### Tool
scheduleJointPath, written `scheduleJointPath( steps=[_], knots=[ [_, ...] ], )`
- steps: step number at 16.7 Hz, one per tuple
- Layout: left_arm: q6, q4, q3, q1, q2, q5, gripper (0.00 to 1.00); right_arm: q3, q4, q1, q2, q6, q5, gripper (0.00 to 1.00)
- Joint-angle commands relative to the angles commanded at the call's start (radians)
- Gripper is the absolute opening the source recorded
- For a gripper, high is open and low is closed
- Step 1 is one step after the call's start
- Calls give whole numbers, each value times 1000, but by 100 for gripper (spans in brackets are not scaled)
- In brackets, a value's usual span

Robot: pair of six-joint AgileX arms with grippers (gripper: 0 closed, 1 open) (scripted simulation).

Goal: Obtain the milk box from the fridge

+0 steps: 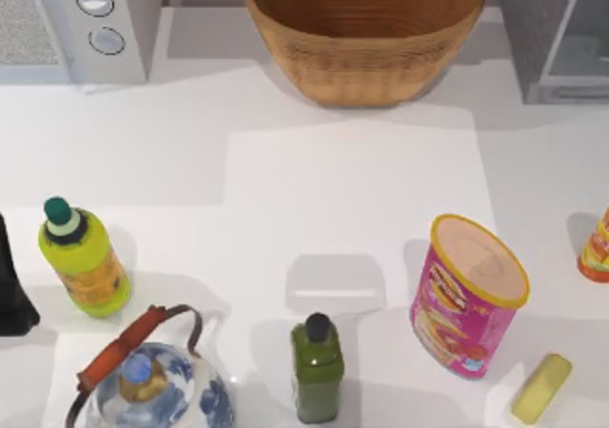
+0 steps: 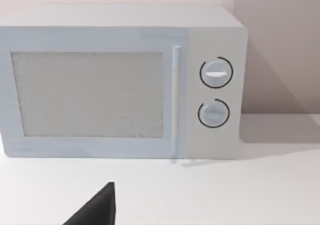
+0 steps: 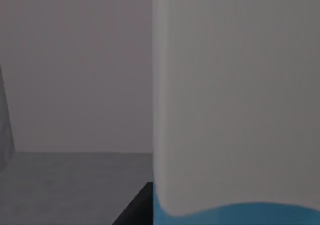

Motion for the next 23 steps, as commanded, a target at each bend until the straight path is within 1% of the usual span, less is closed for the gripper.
scheduleJointPath(
  steps=[1,10,17,21,23],
  knots=[
    [0,0,0,0,0,0,100,0,0,0,0,0,0,0],
    [0,0,0,0,0,0,100,0,-4,-3,-5,2,0,0],
    [0,0,0,0,0,0,100,32,-151,-3,-120,3,-2,0],
    [0,0,0,0,0,0,100,26,-146,-4,-119,4,-3,0],
    [0,0,0,0,0,0,100,-10,-122,-11,-153,5,-10,0]
  ],
)
